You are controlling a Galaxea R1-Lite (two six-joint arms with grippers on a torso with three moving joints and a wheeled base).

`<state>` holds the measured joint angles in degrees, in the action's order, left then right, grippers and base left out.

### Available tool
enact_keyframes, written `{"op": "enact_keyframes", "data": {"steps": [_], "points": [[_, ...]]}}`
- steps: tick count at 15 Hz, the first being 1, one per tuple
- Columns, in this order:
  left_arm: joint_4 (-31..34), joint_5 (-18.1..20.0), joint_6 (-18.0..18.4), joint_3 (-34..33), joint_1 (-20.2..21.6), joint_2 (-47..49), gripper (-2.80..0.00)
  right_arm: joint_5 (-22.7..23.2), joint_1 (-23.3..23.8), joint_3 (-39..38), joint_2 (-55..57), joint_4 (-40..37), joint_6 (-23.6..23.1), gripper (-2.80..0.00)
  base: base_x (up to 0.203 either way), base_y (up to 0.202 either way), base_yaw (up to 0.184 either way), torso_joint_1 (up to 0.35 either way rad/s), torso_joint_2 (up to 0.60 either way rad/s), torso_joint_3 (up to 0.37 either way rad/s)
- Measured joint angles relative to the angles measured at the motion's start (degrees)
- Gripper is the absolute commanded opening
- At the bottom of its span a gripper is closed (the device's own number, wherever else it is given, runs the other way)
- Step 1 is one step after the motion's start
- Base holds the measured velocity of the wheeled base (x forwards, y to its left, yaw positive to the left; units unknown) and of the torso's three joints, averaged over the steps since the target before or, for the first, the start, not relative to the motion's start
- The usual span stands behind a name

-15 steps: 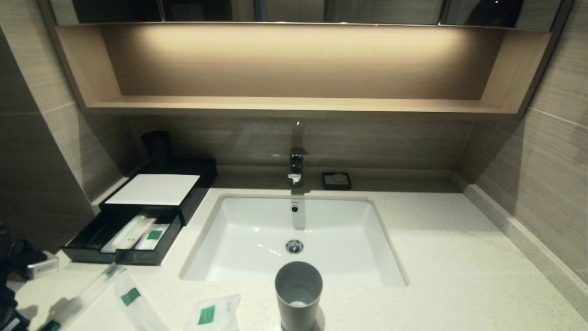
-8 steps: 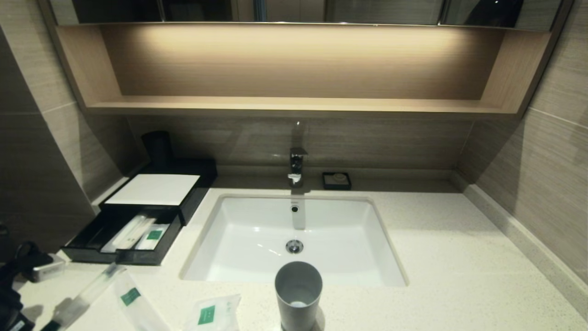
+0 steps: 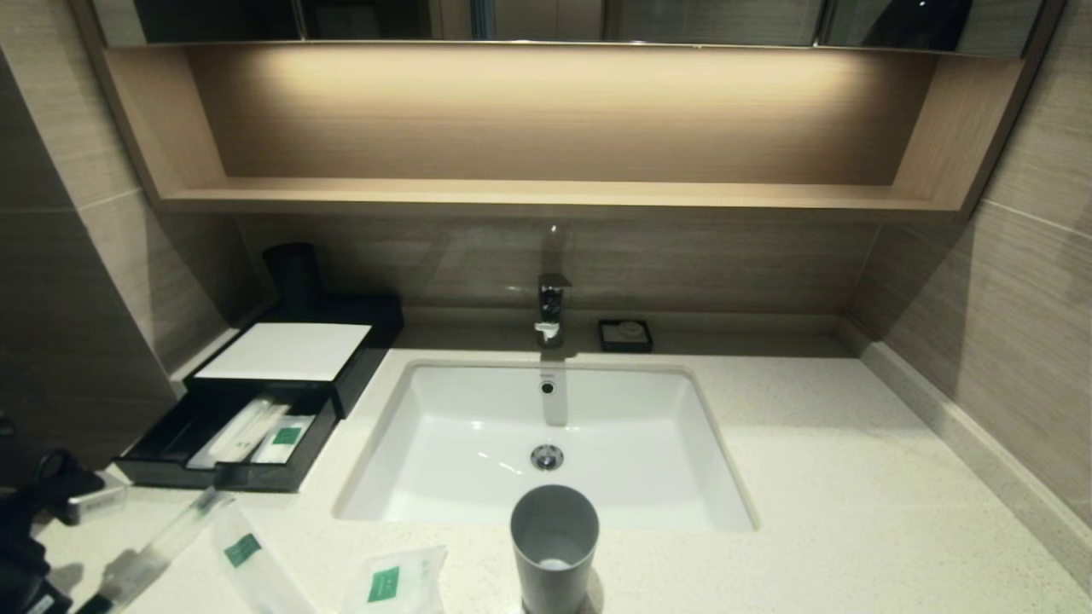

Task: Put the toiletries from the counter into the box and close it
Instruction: Pick up the bathroom toiletry

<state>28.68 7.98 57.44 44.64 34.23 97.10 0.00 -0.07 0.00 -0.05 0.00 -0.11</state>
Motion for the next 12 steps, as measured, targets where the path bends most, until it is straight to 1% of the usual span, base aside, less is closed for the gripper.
{"op": "enact_keyframes", "data": {"steps": [12], "points": [[-0.2, 0.1, 0.0, -0.5, -0.7, 0.6, 0.00, 0.0, 0.0, 0.0, 0.0, 0.0, 0.0, -2.80, 0.000, 0.000, 0.000, 0.000, 0.00, 0.000]]}}
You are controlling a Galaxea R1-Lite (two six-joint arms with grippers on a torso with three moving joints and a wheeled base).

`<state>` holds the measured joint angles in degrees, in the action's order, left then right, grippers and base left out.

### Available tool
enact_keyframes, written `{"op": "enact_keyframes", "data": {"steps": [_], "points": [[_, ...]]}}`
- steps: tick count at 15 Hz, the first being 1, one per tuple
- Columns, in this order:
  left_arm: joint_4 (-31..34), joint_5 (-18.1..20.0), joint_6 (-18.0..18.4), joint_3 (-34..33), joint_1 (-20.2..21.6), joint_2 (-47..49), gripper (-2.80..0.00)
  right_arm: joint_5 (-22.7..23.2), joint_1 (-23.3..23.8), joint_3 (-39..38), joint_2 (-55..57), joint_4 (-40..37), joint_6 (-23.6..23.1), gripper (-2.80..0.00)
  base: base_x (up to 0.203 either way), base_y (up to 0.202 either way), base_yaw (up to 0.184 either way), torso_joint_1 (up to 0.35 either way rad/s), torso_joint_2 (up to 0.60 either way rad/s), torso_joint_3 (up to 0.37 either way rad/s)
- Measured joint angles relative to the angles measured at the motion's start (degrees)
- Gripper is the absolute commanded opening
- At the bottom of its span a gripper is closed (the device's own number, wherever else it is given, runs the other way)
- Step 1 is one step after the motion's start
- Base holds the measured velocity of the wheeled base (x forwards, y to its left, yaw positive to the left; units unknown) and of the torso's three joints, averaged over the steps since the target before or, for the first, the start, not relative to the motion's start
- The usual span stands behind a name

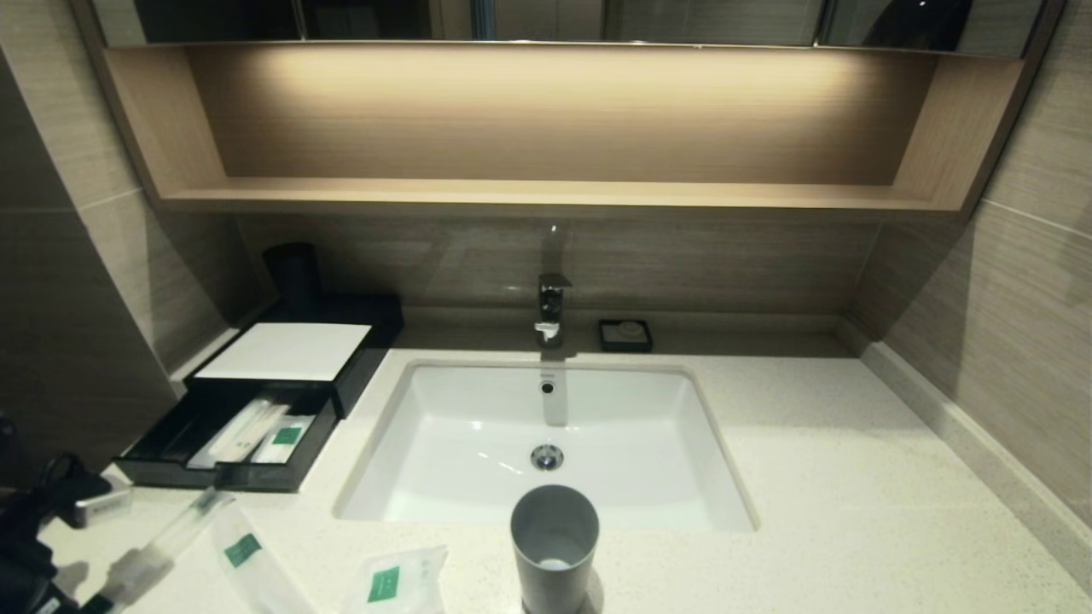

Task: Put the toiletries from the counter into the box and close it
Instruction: Pick up the bathroom toiletry

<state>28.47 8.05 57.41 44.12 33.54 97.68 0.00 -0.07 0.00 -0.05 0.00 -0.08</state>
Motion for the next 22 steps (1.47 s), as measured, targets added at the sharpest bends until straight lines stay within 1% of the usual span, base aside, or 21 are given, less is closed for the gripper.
{"op": "enact_keyframes", "data": {"steps": [5, 9, 19, 20, 22], "points": [[-0.8, -0.1, 0.0, -0.4, 0.0, 0.1, 0.00, 0.0, 0.0, 0.0, 0.0, 0.0, 0.0, -2.80, 0.000, 0.000, 0.000, 0.000, 0.00, 0.000], [-2.6, -0.1, -0.1, -1.1, -0.1, 0.4, 0.00, 0.0, 0.0, 0.0, 0.0, 0.0, 0.0, -2.80, 0.000, 0.000, 0.000, 0.000, 0.00, 0.000], [-3.0, -0.1, -0.2, -1.2, -0.1, 0.7, 0.00, 0.0, 0.0, 0.0, 0.0, 0.0, 0.0, -2.80, 0.000, 0.000, 0.000, 0.000, 0.00, 0.000], [-3.0, -0.1, -0.2, -1.2, -0.1, 0.7, -2.80, 0.0, 0.0, 0.0, 0.0, 0.0, 0.0, -2.80, 0.000, 0.000, 0.000, 0.000, 0.00, 0.000], [-3.0, -0.1, -0.3, -1.2, -0.1, 0.6, -2.80, 0.0, 0.0, 0.0, 0.0, 0.0, 0.0, -2.80, 0.000, 0.000, 0.000, 0.000, 0.00, 0.000]]}}
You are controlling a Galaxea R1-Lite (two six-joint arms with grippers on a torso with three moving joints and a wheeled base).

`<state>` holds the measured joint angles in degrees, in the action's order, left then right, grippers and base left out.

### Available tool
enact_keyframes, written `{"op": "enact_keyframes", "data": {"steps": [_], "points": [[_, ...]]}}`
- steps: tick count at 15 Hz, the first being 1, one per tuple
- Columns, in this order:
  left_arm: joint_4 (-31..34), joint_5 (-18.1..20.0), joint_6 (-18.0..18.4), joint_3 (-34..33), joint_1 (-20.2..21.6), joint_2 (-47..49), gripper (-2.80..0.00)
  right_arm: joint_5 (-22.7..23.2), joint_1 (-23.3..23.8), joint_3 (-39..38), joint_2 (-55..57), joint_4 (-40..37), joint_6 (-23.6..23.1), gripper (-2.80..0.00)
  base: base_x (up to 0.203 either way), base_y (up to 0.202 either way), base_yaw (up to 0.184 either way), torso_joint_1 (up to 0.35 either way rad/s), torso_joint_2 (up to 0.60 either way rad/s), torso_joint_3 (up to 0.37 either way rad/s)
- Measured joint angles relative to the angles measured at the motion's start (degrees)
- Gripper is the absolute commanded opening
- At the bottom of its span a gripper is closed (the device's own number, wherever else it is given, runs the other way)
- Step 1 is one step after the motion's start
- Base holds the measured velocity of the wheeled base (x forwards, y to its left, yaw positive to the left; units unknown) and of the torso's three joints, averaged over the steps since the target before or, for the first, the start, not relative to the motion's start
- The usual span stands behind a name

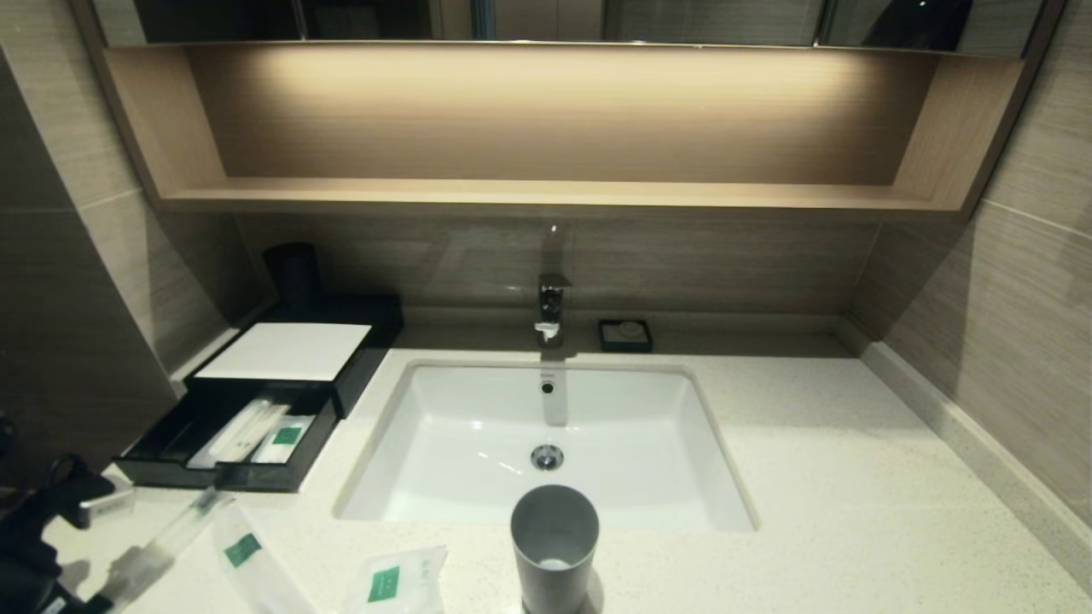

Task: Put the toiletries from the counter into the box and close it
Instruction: Pick up the bathroom toiletry

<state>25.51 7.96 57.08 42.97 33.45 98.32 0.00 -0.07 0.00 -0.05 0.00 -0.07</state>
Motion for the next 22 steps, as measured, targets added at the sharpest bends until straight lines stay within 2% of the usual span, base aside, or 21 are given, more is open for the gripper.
{"op": "enact_keyframes", "data": {"steps": [14, 22], "points": [[0.1, 0.1, -0.1, 0.3, 0.1, -1.2, -2.80, 0.0, 0.0, 0.0, 0.0, 0.0, 0.0, -2.80, 0.000, 0.000, 0.000, 0.000, 0.00, 0.000], [1.1, 0.1, -0.3, 0.7, 0.3, -7.8, -2.80, 0.0, 0.0, 0.0, 0.0, 0.0, 0.0, -2.80, 0.000, 0.000, 0.000, 0.000, 0.00, 0.000]]}}
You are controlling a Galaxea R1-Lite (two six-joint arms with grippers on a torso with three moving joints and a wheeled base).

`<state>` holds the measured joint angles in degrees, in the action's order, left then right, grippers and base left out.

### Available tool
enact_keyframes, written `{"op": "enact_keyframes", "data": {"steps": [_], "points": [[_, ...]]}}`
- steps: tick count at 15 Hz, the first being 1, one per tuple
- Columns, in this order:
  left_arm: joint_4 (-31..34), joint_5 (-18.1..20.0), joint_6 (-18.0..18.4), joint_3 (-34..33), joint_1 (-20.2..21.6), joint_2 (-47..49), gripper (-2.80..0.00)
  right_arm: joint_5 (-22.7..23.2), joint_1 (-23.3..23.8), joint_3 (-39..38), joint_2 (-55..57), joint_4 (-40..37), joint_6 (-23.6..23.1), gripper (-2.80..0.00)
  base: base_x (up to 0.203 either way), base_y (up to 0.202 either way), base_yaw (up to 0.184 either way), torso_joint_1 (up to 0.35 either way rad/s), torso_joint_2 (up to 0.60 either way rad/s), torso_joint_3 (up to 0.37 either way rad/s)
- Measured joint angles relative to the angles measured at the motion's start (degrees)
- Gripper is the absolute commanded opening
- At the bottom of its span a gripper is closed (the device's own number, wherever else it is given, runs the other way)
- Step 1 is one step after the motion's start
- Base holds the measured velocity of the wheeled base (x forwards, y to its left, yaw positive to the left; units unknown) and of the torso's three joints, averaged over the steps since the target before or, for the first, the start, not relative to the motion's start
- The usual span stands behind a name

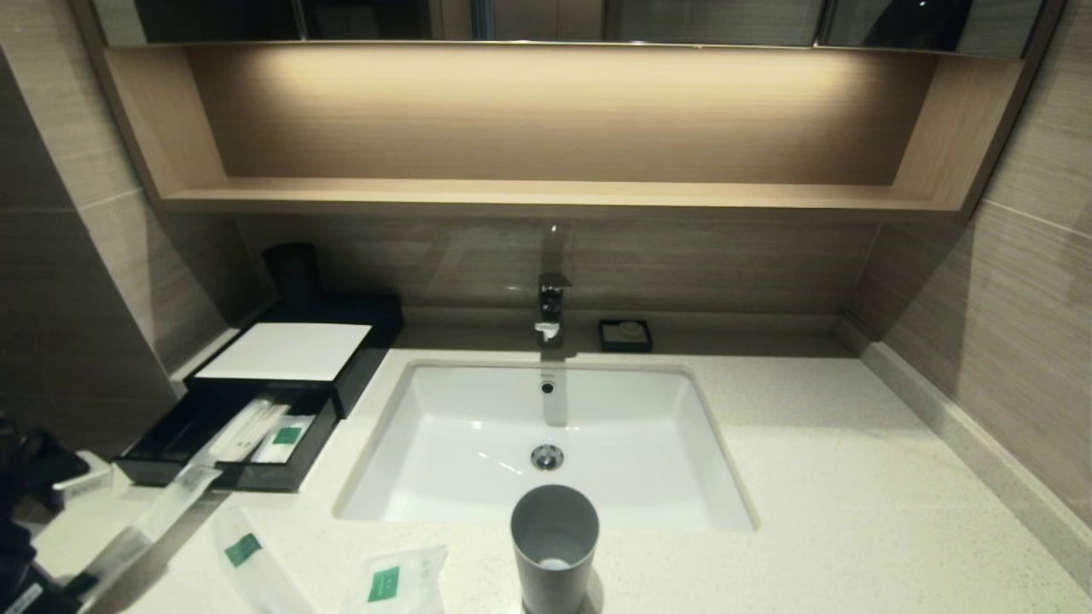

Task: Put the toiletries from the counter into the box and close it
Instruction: Pick up the bathroom toiletry, then place the bathroom toiletry into the drawer

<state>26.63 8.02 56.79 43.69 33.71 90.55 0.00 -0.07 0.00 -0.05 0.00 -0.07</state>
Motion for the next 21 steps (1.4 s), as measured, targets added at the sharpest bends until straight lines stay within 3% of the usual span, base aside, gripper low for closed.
{"op": "enact_keyframes", "data": {"steps": [9, 11, 15, 19, 21], "points": [[0.8, 0.1, -0.3, 0.8, 1.0, -5.4, -2.80, 0.0, 0.0, 0.0, 0.0, 0.0, 0.0, -2.80, 0.000, 0.000, 0.000, 0.000, 0.00, 0.000], [0.8, 0.2, -1.9, 1.8, 1.0, -4.8, -2.80, 0.0, 0.0, 0.0, 0.0, 0.0, 0.0, -2.80, 0.000, 0.000, 0.000, 0.000, 0.00, 0.000], [5.8, 0.7, -10.9, 10.0, 0.1, -1.5, -2.80, 0.0, 0.0, 0.0, 0.0, 0.0, 0.0, -2.80, 0.000, 0.000, 0.000, 0.000, 0.00, 0.000], [17.8, 3.0, -24.8, 22.9, -4.6, 2.4, -2.80, 0.0, 0.0, 0.0, 0.0, 0.0, 0.0, -2.80, 0.000, 0.000, 0.000, 0.000, 0.00, 0.000], [21.2, 3.3, -26.5, 26.6, -6.4, 3.8, -2.80, 0.0, 0.0, 0.0, 0.0, 0.0, 0.0, -2.80, 0.000, 0.000, 0.000, 0.000, 0.00, 0.000]]}}
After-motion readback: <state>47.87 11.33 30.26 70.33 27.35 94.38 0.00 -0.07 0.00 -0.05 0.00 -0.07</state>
